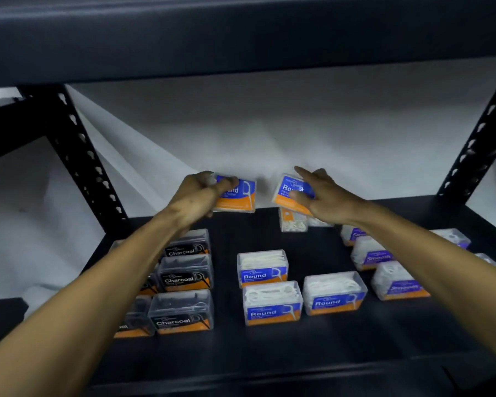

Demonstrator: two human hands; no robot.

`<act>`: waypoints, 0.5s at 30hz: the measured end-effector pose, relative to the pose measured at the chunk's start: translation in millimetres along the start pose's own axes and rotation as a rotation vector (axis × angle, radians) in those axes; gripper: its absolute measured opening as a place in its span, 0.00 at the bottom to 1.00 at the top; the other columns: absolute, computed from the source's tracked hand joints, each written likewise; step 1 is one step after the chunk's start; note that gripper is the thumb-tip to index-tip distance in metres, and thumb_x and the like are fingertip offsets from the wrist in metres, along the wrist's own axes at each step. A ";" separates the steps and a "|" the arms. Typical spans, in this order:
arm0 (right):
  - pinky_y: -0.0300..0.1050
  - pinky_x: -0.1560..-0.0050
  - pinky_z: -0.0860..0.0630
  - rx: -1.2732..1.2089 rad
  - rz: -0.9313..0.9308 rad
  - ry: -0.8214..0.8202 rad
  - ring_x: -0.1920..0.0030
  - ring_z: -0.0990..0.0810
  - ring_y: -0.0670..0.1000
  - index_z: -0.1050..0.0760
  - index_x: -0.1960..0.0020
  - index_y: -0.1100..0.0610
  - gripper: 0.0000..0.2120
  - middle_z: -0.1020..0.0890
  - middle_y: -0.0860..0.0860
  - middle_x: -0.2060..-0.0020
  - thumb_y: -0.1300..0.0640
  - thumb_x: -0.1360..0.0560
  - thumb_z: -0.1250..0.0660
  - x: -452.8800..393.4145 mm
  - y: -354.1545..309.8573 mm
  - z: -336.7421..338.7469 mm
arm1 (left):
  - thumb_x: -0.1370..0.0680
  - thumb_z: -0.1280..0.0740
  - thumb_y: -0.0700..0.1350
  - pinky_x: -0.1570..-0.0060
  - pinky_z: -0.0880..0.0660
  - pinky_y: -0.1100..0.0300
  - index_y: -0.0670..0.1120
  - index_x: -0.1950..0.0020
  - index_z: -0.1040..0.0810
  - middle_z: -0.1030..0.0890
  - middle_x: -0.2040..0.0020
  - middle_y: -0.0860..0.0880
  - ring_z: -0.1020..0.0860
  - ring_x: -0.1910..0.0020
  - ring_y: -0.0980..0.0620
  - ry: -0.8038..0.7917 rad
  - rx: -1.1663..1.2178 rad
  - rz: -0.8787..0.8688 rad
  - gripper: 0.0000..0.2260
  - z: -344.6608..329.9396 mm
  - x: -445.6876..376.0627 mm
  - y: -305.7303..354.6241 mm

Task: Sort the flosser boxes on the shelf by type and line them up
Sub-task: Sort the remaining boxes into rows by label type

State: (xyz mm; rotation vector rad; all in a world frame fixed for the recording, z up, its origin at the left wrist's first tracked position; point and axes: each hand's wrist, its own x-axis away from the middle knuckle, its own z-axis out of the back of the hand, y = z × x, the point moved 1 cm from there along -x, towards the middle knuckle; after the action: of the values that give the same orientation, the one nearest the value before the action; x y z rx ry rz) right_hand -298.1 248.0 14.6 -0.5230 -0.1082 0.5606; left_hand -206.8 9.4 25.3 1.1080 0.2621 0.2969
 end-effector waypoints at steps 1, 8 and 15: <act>0.48 0.28 0.42 0.003 -0.002 -0.006 0.28 0.41 0.54 0.52 0.23 0.51 0.31 0.41 0.55 0.30 0.45 0.21 0.44 4.9 2.6 1.5 | 0.26 0.29 0.56 0.64 0.24 0.63 0.47 0.49 0.18 0.15 0.58 0.49 0.19 0.65 0.54 -0.030 -0.030 -0.019 0.13 -0.4 1.1 -0.4; 0.39 0.41 0.35 0.028 0.011 -0.079 0.39 0.33 0.49 0.37 0.28 0.50 0.22 0.35 0.51 0.38 0.55 0.21 0.38 34.8 12.1 11.0 | 0.27 0.25 0.47 0.57 0.29 0.68 0.51 0.49 0.22 0.18 0.53 0.55 0.21 0.55 0.61 -0.200 -0.277 -0.061 0.10 -9.4 2.3 -2.0; 0.48 0.40 0.30 0.096 0.016 -0.062 0.40 0.29 0.50 0.32 0.35 0.46 0.22 0.31 0.49 0.39 0.56 0.26 0.31 51.5 12.5 8.3 | 0.27 0.26 0.50 0.57 0.28 0.66 0.52 0.42 0.24 0.20 0.48 0.54 0.22 0.50 0.57 -0.372 -0.534 -0.101 0.15 -24.9 2.8 -6.4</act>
State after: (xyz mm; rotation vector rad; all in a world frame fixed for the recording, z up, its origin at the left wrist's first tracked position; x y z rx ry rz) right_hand -262.5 288.1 13.4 -0.4139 -0.1353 0.5950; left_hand -212.3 28.5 8.8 0.6007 -0.0928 0.0572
